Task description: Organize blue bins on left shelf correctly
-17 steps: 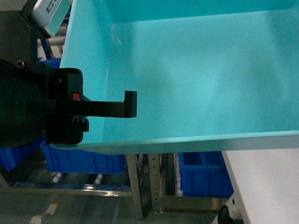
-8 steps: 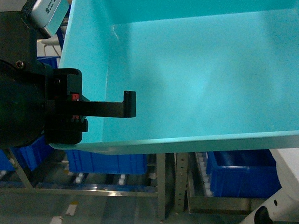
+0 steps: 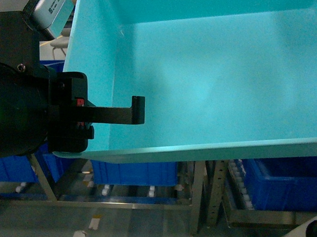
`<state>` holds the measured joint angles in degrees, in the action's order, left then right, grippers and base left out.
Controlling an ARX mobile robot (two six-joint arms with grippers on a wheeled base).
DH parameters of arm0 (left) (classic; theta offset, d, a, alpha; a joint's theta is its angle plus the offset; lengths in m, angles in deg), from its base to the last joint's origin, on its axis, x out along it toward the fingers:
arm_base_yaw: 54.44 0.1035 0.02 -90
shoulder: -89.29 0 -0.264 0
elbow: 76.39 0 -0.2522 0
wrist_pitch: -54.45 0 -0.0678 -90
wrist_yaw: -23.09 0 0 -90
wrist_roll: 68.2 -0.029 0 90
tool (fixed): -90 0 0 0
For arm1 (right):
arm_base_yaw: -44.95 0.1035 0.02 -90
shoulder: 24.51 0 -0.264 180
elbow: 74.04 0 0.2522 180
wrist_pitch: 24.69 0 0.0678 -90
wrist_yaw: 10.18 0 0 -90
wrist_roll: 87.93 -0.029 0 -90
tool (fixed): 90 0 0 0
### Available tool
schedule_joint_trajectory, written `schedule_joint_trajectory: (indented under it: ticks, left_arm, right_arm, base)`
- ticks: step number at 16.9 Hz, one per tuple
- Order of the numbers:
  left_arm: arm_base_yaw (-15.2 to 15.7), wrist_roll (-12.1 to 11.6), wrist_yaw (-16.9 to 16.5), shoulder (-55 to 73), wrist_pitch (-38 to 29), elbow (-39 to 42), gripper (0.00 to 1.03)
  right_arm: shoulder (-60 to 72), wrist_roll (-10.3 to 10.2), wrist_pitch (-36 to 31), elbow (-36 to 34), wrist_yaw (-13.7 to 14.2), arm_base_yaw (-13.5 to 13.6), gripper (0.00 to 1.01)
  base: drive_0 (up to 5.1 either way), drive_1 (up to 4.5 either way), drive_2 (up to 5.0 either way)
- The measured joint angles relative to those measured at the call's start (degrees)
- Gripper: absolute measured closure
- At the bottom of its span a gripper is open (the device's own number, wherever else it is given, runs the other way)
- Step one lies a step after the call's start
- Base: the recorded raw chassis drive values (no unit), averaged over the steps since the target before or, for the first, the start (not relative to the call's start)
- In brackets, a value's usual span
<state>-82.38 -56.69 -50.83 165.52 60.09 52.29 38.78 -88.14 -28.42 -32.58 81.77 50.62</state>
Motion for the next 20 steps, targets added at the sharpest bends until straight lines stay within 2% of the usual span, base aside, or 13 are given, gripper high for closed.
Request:
schedule_joint_trajectory:
  ticks: [20]
  left_arm:
    - [0.0, 0.0, 0.0, 0.0, 0.0, 0.0, 1.01]
  right_arm:
    - [0.0, 0.0, 0.1, 0.0, 0.0, 0.0, 0.99]
  base:
    - [-4.8, 3.48, 1.4]
